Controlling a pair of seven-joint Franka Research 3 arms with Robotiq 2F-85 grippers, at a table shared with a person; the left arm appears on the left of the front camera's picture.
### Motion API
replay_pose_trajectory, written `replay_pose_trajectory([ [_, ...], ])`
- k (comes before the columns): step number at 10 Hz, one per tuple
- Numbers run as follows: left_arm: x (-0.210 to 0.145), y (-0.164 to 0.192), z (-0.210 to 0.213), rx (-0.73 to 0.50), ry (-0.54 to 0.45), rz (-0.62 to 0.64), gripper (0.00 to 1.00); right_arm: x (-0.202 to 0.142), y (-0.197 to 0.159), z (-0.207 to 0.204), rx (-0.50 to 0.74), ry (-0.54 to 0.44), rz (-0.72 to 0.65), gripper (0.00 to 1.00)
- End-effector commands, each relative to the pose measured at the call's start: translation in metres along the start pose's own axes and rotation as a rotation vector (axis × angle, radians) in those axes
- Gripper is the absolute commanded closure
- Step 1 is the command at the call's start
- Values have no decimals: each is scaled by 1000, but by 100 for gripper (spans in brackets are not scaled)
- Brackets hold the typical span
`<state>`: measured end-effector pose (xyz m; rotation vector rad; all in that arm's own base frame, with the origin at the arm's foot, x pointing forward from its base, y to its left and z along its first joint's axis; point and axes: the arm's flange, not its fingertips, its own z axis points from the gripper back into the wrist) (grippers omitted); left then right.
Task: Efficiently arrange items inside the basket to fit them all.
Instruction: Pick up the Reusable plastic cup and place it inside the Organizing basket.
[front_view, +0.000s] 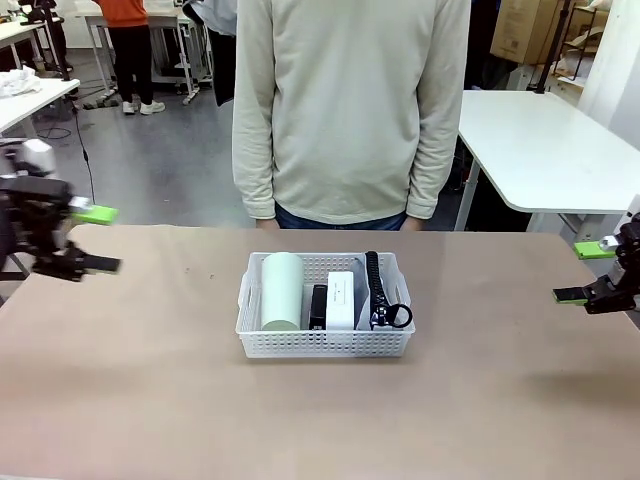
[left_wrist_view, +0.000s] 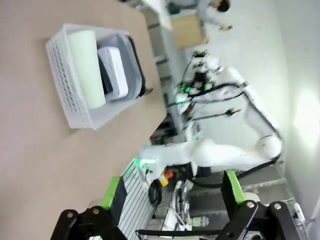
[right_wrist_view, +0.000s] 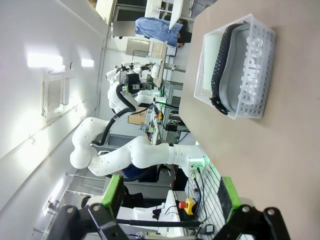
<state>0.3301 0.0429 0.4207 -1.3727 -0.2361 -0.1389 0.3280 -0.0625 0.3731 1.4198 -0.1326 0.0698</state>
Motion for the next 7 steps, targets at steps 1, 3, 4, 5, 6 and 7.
replay_pose_trajectory([
  [1,-13,35,28,-134,-91,-61,0,1,4,0,-7,-9,-17,0],
  [3,-19,56,33,-168,-92,-17,0,1,4,0,-7,-9,-17,0],
  [4,-19,35,46,-109,-113,-28,0,1,4,0,-7,-9,-17,0],
  [5,-19,35,46,-109,-113,-28,0,1,4,0,-7,-9,-17,0],
  [6,-19,35,46,-109,-113,-28,0,1,4,0,-7,-9,-17,0],
  [7,-19,35,46,-109,-113,-28,0,1,4,0,-7,-9,-17,0],
])
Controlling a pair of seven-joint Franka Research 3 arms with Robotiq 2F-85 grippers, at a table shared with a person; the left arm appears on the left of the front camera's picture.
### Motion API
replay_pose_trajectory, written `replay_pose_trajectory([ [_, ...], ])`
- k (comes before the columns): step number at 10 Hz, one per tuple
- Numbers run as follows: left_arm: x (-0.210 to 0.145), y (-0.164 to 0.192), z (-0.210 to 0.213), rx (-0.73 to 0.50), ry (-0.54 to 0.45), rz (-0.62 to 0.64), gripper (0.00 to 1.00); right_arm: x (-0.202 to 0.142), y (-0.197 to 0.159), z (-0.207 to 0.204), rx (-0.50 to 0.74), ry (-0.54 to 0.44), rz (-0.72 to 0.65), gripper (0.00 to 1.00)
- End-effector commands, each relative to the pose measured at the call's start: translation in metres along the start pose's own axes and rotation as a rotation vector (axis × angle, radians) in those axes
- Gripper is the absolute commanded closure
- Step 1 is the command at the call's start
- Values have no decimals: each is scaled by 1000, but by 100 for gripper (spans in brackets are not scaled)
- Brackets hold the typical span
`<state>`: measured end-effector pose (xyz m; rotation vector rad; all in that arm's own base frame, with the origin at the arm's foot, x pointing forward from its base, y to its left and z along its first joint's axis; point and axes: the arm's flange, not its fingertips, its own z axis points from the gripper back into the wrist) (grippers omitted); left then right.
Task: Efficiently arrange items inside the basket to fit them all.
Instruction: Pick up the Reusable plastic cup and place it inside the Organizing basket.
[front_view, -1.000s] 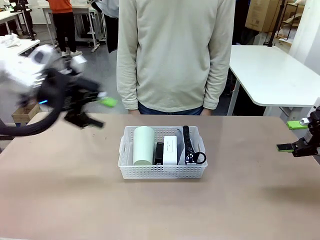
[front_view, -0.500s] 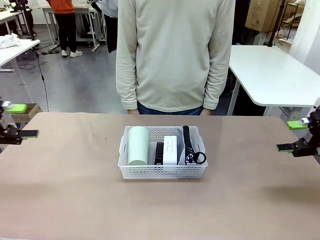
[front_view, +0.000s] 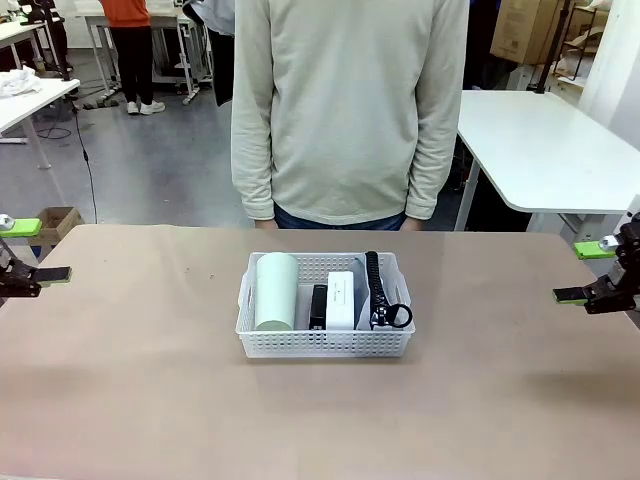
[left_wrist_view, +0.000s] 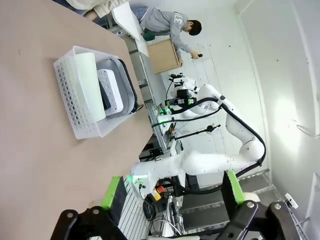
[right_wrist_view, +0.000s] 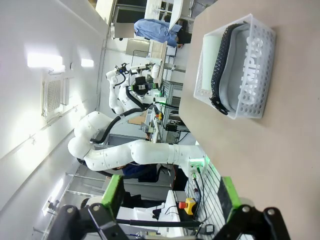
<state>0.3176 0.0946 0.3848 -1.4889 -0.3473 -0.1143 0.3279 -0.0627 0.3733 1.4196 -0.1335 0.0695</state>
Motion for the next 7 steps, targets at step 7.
replay_pose_trajectory([
  [7,0,-6,0,4,-9,10,0,1,4,0,-7,-8,-17,0],
])
